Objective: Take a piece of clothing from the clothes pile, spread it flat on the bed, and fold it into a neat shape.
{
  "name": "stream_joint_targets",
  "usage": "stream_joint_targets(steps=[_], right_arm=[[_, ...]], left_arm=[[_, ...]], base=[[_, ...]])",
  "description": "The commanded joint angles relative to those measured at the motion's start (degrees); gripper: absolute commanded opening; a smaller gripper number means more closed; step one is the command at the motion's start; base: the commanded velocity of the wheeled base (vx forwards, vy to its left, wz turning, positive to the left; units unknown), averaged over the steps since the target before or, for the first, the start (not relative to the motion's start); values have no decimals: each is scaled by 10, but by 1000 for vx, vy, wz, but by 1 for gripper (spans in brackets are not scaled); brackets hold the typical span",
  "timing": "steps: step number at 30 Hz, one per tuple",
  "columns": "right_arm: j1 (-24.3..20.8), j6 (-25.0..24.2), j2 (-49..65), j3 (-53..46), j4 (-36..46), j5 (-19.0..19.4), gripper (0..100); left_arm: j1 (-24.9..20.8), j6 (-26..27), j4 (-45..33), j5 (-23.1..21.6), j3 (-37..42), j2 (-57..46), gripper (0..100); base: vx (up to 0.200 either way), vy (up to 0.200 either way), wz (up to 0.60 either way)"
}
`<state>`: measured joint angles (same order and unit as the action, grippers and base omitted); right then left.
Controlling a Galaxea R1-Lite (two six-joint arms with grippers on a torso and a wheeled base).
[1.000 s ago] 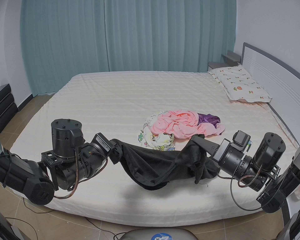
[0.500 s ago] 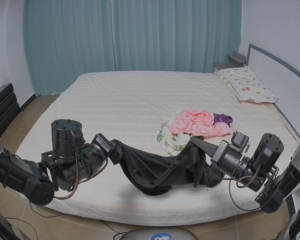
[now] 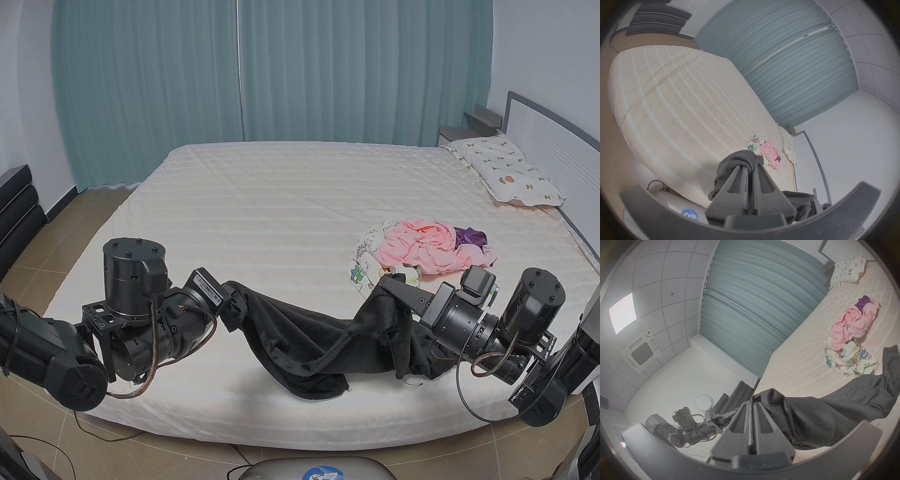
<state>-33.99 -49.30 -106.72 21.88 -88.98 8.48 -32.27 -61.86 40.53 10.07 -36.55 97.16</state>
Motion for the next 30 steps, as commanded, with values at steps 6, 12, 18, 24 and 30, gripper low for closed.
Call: stream_joint_targets(steps=[6,12,18,24,30], right_arm=[[0,0,-1,0,-9,0,0],[0,0,-2,0,-9,0,0],[1,0,-1,0,-9,0,0],[6,2,0,-1,-9,0,0],[5,14,-5,6,-8,0,0]], left_arm=[[1,0,-5,0,-1,-6,0],[3,0,-5,0,-2,-6,0],[3,0,-5,0,-1,-5,0],[3,0,-5,0,0,-3,0],[-1,-1,-5,0,6,-6,0]], base=[[0,200,0],[0,200,0],[0,200,0],[0,67,0],[-33,0,0]])
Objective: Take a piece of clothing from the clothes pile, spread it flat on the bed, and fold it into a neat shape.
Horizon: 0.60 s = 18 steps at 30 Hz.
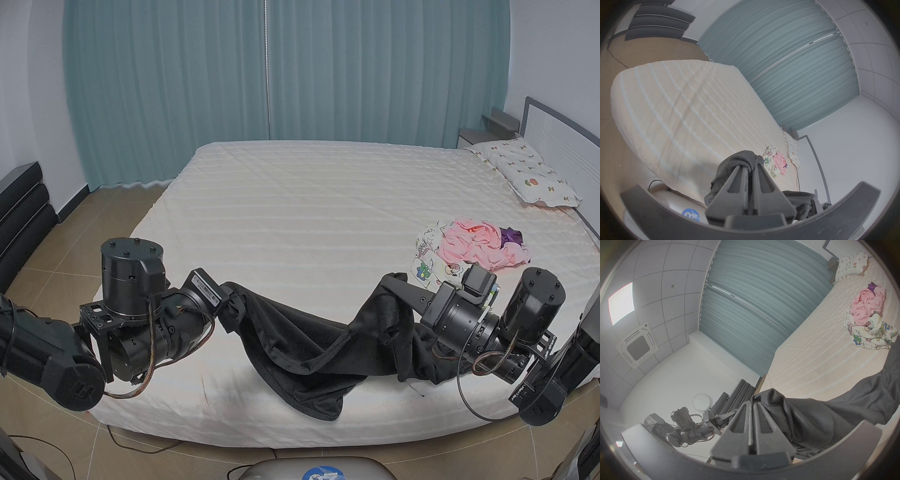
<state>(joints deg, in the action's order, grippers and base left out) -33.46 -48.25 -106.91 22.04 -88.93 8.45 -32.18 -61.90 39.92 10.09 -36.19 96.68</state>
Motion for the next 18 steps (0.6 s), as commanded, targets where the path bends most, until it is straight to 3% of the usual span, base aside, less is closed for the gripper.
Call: stream_joint_targets(steps=[1,10,14,18], right_arm=[[1,6,-3,5,-9,1,0],[-11,24,81,-53,-9,-25,0],[-55,40,188,-88,-4,-50,0],[-71,62,282,-78,42,-68,0]], left_arm=[[-2,-1,1,0,3,-1,0],[-4,0,-29,2,-5,-51,0],[-5,0,-89,2,-19,-106,0],[-5,-1,-121,1,-21,-158,0]], base=[[-200,0,0],[-200,0,0],[-200,0,0],[0,0,0]])
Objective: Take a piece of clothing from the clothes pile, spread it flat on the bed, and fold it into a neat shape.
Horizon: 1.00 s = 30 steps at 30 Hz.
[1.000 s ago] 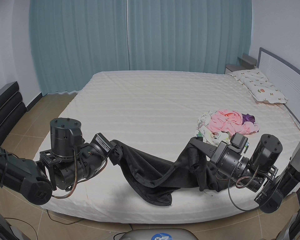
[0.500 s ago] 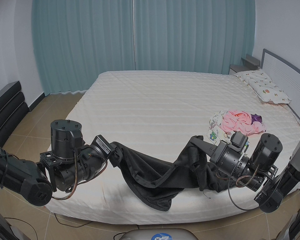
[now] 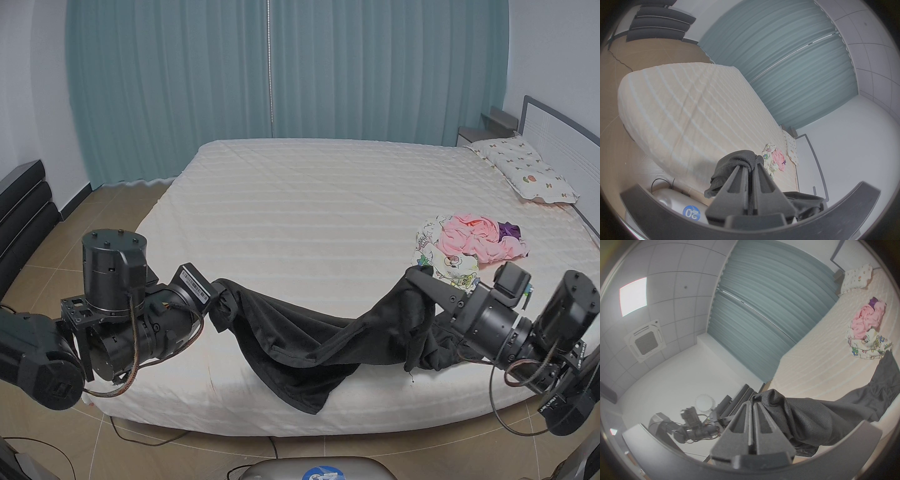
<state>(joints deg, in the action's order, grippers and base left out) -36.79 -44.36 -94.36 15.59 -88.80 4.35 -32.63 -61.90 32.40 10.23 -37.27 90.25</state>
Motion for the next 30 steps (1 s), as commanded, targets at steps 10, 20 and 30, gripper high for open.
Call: stream_joint_targets(steps=[10,20,30], right_arm=[[23,-60,323,258,387,-21,0],[216,-194,136,510,510,45,0],[248,-128,-142,581,439,33,0]], left_arm=[[20,-2,-128,-3,-112,-128,0],[59,-67,-183,-35,-201,-68,0],[156,-115,-221,-130,-317,102,0]], base=[[0,0,0],[0,0,0],[80,0,0]])
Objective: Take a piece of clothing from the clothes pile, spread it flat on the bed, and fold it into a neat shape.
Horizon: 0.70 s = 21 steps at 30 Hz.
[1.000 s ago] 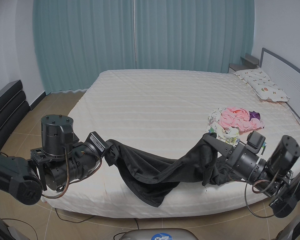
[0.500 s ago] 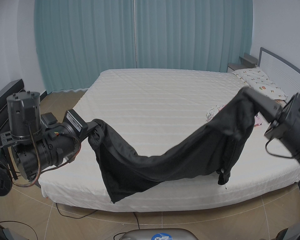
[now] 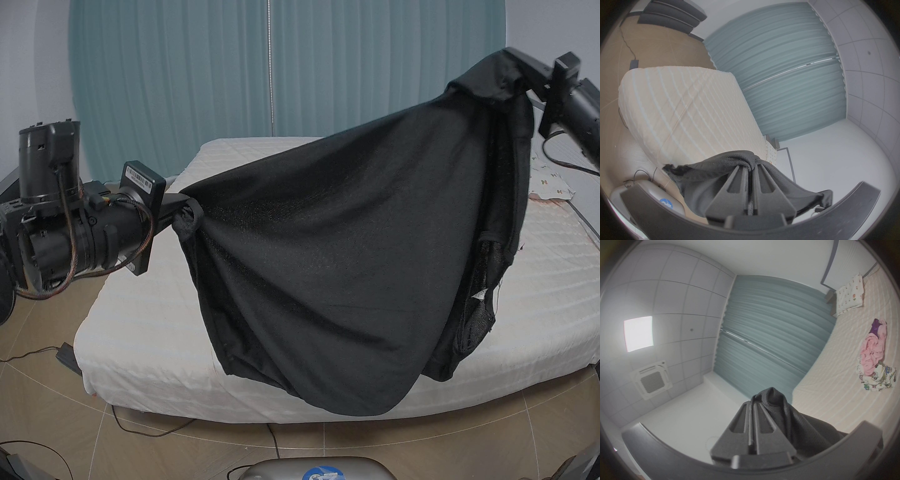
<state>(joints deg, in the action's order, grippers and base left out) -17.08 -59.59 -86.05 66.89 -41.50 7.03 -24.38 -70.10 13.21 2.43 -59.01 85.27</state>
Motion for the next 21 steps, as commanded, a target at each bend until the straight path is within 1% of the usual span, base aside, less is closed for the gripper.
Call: stream_joint_targets(steps=[1,5,7,9,10,14,18,21], right_arm=[[50,32,-237,69,-45,6,0],[45,58,-279,76,-57,5,0],[42,79,-313,80,-71,3,0],[42,82,-322,80,-80,2,0],[41,84,-345,76,-105,1,0],[41,93,-378,75,-135,0,0],[41,94,-403,77,-148,-5,0],[36,100,-437,81,-157,-17,0]], left_arm=[[78,-32,-28,-52,-109,166,0],[85,-31,-26,-53,-138,210,0],[85,-31,-27,-52,-166,248,0],[85,-32,-27,-53,-173,258,0],[85,-32,-28,-53,-189,284,0],[91,-34,-28,-52,-219,334,0],[94,-34,-29,-52,-240,372,0],[96,-34,-30,-51,-264,407,0]], base=[[200,0,0],[200,0,0],[200,0,0],[200,0,0],[200,0,0],[200,0,0],[0,0,0],[0,0,0]])
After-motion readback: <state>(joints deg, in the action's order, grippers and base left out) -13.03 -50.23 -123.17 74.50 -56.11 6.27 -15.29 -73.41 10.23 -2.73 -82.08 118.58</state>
